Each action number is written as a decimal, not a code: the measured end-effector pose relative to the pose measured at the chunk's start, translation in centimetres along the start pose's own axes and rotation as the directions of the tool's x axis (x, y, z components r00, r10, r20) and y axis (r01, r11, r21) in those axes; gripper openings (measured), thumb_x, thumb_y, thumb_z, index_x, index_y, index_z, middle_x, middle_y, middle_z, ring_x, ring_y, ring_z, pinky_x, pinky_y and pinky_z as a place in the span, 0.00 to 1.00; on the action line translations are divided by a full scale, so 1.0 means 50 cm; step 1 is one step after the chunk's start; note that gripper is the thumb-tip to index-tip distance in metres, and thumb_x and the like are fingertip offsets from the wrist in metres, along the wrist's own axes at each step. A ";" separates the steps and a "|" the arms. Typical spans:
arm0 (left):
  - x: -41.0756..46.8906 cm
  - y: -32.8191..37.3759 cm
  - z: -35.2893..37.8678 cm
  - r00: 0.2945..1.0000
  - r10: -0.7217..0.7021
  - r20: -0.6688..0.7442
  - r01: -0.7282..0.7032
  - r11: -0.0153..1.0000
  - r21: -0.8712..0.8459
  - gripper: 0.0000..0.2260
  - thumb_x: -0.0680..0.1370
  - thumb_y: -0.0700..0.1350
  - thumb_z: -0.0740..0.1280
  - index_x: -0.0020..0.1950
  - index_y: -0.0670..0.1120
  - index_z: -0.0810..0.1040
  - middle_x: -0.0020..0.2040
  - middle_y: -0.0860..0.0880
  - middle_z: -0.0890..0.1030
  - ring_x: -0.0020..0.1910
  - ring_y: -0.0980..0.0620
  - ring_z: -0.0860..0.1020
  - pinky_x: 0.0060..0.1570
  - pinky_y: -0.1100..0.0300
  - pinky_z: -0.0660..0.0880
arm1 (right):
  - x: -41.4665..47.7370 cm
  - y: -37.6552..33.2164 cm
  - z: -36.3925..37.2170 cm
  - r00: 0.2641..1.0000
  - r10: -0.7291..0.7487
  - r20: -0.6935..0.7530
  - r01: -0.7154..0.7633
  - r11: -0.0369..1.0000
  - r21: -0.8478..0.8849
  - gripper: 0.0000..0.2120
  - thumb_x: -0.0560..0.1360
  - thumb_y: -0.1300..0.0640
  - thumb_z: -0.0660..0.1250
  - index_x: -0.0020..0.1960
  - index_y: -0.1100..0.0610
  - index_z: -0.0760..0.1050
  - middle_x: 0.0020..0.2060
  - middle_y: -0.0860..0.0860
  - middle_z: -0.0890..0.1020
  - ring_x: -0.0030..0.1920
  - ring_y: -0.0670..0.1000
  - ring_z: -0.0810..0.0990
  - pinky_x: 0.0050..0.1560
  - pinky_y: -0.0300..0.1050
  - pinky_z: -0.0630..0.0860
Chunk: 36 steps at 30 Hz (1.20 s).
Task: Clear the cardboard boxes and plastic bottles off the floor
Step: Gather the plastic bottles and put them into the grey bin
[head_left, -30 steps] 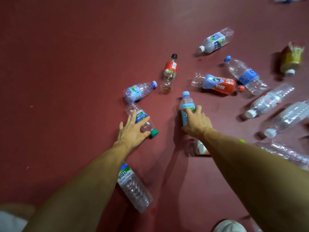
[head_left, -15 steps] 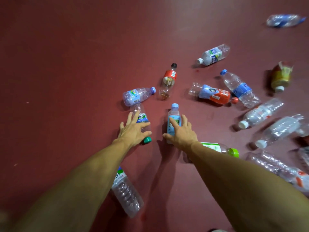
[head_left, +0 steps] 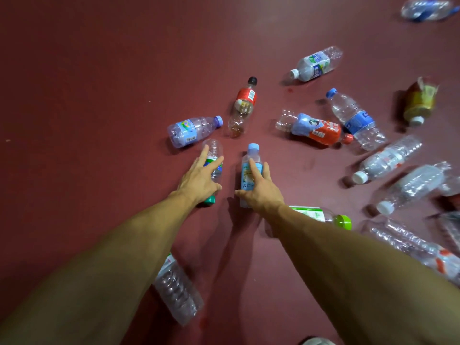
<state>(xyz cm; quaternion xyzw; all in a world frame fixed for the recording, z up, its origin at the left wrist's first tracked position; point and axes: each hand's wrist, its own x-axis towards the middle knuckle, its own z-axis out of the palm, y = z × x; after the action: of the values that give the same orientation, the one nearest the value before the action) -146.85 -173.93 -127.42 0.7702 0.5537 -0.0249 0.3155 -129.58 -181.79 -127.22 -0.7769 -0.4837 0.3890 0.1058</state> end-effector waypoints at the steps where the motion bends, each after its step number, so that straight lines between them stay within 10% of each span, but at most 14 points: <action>1: 0.002 0.003 -0.002 1.000 -0.012 0.001 0.012 1.000 0.000 0.39 0.73 0.48 0.76 0.79 0.62 0.60 0.81 0.58 0.40 0.79 0.48 0.57 0.70 0.51 0.65 | 0.002 0.001 -0.001 1.000 0.009 0.008 -0.009 1.000 0.010 0.47 0.74 0.47 0.73 0.80 0.37 0.44 0.81 0.46 0.40 0.71 0.60 0.71 0.65 0.52 0.72; 11: -0.001 0.003 -0.018 0.997 -0.048 -0.065 0.041 0.994 -0.099 0.28 0.76 0.52 0.73 0.75 0.59 0.70 0.82 0.57 0.48 0.73 0.42 0.69 0.70 0.53 0.64 | 0.023 0.010 -0.010 1.000 -0.016 0.019 0.016 0.999 0.048 0.51 0.70 0.43 0.77 0.81 0.39 0.46 0.74 0.45 0.60 0.66 0.57 0.74 0.65 0.53 0.73; 21: -0.010 0.024 -0.003 0.986 -0.168 -0.004 0.168 0.986 -0.006 0.32 0.78 0.54 0.68 0.78 0.69 0.56 0.82 0.44 0.44 0.68 0.32 0.71 0.67 0.48 0.67 | 0.022 -0.016 -0.001 0.999 -0.044 -0.019 0.042 0.996 -0.079 0.47 0.71 0.47 0.76 0.80 0.40 0.50 0.70 0.48 0.67 0.64 0.59 0.76 0.60 0.51 0.74; 36: -0.012 0.109 -0.073 0.995 -0.088 -0.052 0.081 0.989 -0.122 0.31 0.76 0.51 0.72 0.75 0.68 0.64 0.82 0.49 0.51 0.71 0.38 0.70 0.67 0.50 0.68 | -0.040 -0.006 -0.129 0.996 0.029 -0.079 -0.039 0.990 -0.139 0.44 0.72 0.51 0.74 0.80 0.40 0.52 0.71 0.47 0.66 0.62 0.60 0.77 0.56 0.52 0.73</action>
<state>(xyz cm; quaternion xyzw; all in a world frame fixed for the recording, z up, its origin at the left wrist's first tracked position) -143.48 -173.58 -121.79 0.7261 0.5951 0.0172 0.3440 -125.68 -181.91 -121.69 -0.8049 -0.4920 0.3257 0.0628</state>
